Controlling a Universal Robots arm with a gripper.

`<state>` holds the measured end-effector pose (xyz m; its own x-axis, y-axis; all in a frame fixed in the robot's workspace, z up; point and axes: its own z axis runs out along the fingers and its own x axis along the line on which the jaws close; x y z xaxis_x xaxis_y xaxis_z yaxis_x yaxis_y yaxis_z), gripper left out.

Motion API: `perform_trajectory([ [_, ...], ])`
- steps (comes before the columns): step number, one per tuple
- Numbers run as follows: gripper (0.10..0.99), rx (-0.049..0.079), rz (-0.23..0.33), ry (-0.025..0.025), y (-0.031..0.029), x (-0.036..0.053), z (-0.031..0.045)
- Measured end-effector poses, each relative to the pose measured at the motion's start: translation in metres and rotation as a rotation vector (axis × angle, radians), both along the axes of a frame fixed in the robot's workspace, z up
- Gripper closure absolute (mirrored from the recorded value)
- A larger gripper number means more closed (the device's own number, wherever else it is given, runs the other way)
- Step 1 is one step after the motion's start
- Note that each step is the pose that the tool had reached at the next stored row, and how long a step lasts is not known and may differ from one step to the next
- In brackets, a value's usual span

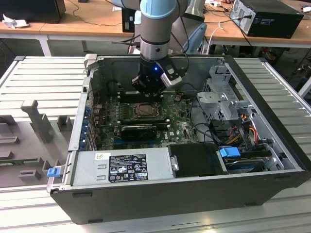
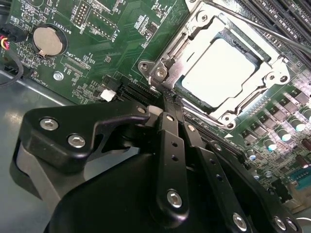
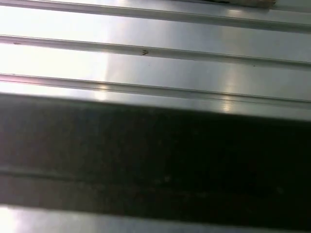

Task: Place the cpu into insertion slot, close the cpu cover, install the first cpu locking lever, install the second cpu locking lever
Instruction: 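Install the first cpu locking lever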

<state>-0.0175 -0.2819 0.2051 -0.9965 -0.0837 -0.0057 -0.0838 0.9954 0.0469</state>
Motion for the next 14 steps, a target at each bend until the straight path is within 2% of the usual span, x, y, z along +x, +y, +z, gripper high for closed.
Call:
perform_trajectory([
  [3,0.980,-0.004,0.000,0.0002,0.0001,0.0002,-0.0011],
  [10,0.980,-0.001,0.000,-0.0002,0.0004,0.0006,-0.0035],
  [14,0.980,-0.001,0.000,-0.0001,0.0005,0.0006,0.0092],
])
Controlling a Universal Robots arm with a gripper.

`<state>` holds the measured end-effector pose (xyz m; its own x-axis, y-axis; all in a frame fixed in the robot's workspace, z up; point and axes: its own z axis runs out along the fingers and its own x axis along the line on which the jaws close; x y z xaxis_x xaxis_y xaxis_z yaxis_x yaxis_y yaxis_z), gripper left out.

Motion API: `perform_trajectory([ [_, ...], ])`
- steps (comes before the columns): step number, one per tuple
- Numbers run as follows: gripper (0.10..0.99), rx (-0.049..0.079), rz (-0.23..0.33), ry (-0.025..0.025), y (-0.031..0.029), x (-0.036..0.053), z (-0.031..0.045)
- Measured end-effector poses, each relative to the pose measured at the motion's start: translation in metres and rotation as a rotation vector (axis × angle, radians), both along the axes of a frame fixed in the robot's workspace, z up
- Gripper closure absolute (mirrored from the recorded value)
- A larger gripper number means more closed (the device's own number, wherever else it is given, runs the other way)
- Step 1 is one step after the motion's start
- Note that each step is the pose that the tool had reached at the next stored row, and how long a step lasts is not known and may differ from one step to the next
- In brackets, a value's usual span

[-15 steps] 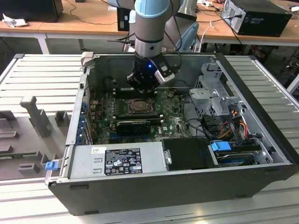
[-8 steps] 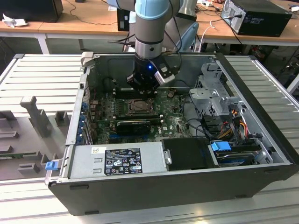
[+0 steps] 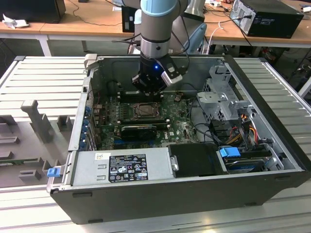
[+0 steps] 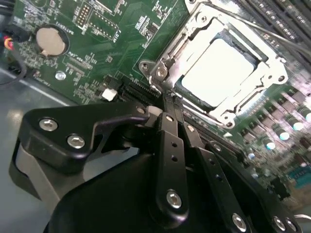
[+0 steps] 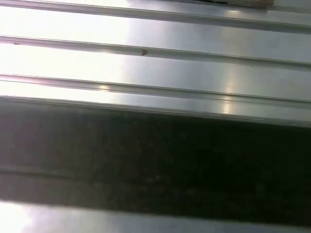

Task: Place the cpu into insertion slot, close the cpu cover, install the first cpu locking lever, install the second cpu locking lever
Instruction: 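Install the first cpu locking lever, then install the second cpu locking lever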

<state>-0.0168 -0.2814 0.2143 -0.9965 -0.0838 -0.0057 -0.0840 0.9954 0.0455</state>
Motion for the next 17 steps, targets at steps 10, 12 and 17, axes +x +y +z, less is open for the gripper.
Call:
perform_trajectory([
  [10,0.980,0.000,0.000,0.0001,-0.0066,0.0000,0.0063],
  [12,0.980,0.000,0.000,0.0000,-0.0073,0.0000,0.0063],
  [17,0.980,0.000,0.000,0.0001,-0.0140,-0.0001,0.0098],
])
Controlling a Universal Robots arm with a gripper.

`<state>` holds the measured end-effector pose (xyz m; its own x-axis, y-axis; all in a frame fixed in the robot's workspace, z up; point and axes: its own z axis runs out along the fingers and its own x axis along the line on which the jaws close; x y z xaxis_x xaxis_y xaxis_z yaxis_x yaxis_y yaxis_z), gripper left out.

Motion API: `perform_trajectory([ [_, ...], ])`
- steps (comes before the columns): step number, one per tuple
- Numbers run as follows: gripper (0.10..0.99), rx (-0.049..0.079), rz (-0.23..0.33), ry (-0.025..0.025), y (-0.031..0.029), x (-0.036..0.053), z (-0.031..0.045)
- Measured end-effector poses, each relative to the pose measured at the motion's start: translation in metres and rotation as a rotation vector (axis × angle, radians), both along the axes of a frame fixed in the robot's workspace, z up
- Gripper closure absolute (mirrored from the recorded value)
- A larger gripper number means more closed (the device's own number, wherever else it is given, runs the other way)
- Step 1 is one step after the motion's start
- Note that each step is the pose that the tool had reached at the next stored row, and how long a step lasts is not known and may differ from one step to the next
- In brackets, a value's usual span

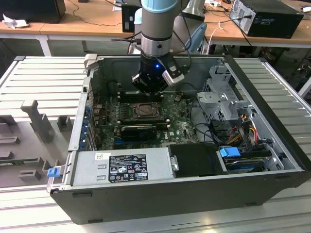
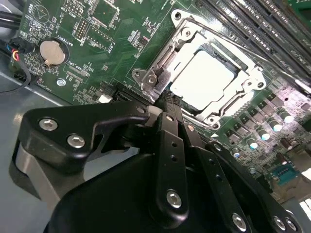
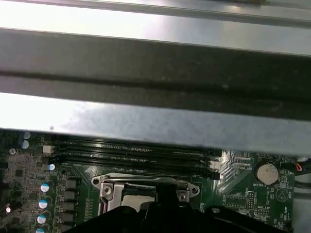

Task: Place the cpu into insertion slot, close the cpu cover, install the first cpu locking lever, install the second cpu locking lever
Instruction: 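Install the second cpu locking lever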

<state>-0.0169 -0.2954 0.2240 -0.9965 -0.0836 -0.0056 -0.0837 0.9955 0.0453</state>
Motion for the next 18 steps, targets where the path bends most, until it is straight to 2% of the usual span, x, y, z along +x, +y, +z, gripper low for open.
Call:
perform_trajectory([
  [4,0.980,0.000,0.000,-0.0001,-0.0002,0.0001,0.0129],
  [6,0.980,0.000,0.000,0.0001,-0.0009,0.0001,0.0266],
  [9,0.980,0.000,0.000,0.0000,-0.0056,0.0001,0.0271],
  [12,0.980,-0.001,0.000,0.0000,-0.0166,0.0001,0.0270],
  [13,0.980,-0.001,0.000,0.0001,-0.0218,0.0001,0.0268],
  [14,0.980,-0.001,0.000,0.0005,-0.0296,0.0000,0.0265],
  [15,0.980,-0.001,0.000,0.0039,-0.0403,0.0001,0.0259],
  [16,0.980,0.000,0.000,0.0077,-0.0440,0.0001,0.0258],
  [17,0.980,0.005,0.000,0.0094,-0.0458,0.0001,0.0257],
  [18,0.980,0.025,0.000,0.0113,-0.0478,0.0000,0.0257],
])
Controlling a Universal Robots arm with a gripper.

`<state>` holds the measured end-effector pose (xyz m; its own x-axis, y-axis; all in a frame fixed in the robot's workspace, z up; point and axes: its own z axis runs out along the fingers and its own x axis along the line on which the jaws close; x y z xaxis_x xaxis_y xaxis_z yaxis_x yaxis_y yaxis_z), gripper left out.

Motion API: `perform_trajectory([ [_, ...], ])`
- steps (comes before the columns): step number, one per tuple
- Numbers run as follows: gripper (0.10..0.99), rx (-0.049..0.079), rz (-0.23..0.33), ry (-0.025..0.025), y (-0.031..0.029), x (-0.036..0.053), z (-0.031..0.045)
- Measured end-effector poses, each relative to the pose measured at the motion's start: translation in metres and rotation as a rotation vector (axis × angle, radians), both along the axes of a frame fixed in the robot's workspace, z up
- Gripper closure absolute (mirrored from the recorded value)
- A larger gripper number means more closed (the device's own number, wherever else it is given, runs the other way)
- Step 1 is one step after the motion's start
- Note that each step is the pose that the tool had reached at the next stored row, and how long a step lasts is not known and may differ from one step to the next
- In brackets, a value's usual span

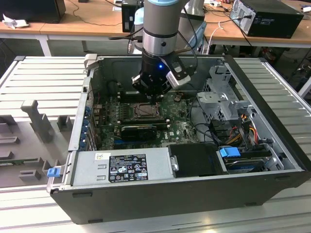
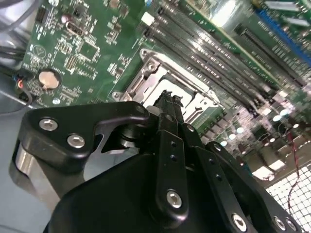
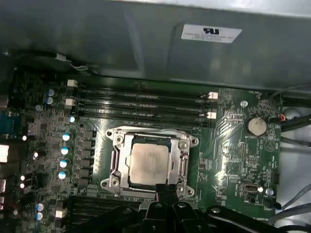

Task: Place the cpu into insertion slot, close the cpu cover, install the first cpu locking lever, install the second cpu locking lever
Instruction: 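Install the second cpu locking lever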

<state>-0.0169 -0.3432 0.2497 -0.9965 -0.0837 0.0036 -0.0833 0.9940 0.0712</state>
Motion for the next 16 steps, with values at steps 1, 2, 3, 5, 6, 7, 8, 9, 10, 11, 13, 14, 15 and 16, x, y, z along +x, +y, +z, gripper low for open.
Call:
perform_trajectory([
  [1,0.980,0.027,0.000,0.0007,-0.0016,0.0000,0.0000],
  [2,0.980,0.052,0.000,0.0013,-0.0051,0.0001,-0.0002],
  [3,0.980,0.055,0.000,0.0013,-0.0082,0.0000,-0.0005],
  [5,0.980,0.059,0.000,0.0014,-0.0212,0.0000,-0.0014],
  [6,0.980,0.059,0.000,0.0015,-0.0261,-0.0002,-0.0021],
  [7,0.980,0.059,0.000,0.0015,-0.0296,-0.0003,-0.0045],
  [8,0.980,0.059,0.000,0.0017,-0.0310,-0.0004,-0.0071],
  [9,0.980,0.059,0.000,0.0021,-0.0318,-0.0006,-0.0091],
  [10,0.980,0.059,0.000,0.0024,-0.0327,-0.0011,-0.0112],
  [11,0.980,0.059,0.001,0.0026,-0.0338,-0.0019,-0.0128],
  [13,0.980,0.063,0.005,0.0026,-0.0368,-0.0094,-0.0162],
  [14,0.980,0.067,0.006,0.0026,-0.0369,-0.0125,-0.0166],
  [15,0.980,0.072,0.008,0.0027,-0.0370,-0.0167,-0.0170],
  [16,0.980,0.074,0.009,0.0027,-0.0371,-0.0198,-0.0174],
])
